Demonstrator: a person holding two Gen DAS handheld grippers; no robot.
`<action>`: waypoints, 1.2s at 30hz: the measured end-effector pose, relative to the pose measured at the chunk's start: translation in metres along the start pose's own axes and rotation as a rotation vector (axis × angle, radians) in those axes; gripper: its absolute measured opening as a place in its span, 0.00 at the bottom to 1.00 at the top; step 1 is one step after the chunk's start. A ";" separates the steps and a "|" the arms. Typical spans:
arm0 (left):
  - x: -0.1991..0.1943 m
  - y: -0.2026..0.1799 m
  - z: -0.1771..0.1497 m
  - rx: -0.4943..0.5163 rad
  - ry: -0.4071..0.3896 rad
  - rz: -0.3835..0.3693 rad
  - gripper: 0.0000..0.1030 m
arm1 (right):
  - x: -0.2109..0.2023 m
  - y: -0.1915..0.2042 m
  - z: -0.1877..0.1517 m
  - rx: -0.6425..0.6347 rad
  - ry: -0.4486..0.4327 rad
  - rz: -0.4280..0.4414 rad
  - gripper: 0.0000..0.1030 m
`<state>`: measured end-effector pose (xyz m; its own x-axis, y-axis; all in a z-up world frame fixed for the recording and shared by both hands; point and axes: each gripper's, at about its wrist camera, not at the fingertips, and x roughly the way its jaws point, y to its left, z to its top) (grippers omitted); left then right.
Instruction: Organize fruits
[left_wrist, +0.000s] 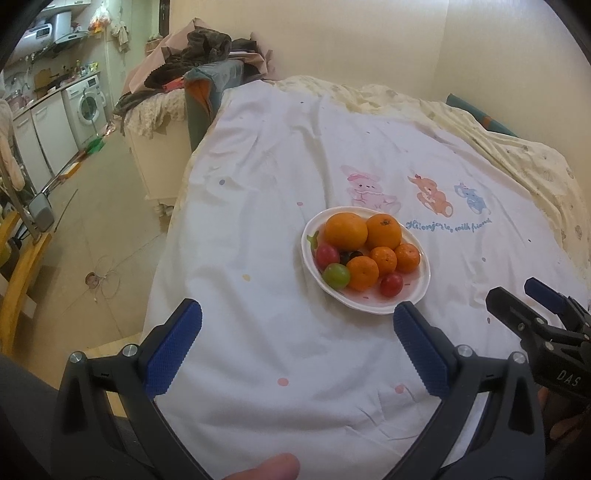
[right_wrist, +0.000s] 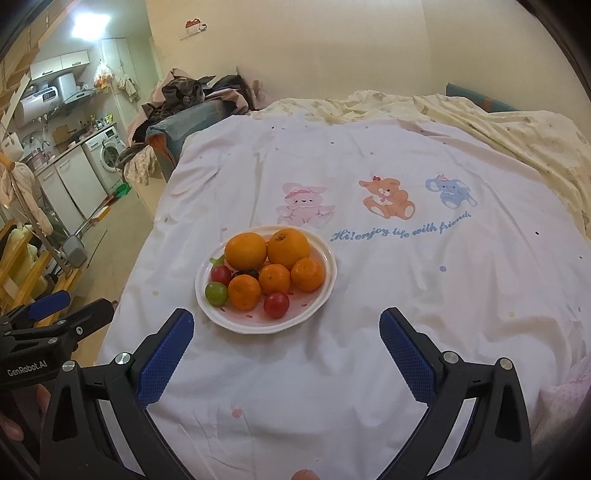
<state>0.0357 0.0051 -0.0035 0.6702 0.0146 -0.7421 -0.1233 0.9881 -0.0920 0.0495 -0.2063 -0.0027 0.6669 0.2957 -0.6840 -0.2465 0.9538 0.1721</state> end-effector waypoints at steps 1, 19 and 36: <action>0.000 0.000 0.000 -0.003 0.000 -0.002 0.99 | -0.001 0.000 0.000 -0.002 -0.002 -0.002 1.00; -0.001 0.000 0.001 0.002 -0.003 -0.010 0.99 | -0.004 0.001 0.001 -0.004 -0.006 -0.011 1.00; -0.002 -0.003 0.002 0.009 -0.001 -0.011 0.99 | -0.004 0.000 0.002 -0.005 -0.008 -0.019 1.00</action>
<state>0.0362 0.0027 -0.0010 0.6722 0.0040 -0.7404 -0.1096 0.9895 -0.0941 0.0482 -0.2076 0.0017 0.6773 0.2780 -0.6812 -0.2374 0.9589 0.1553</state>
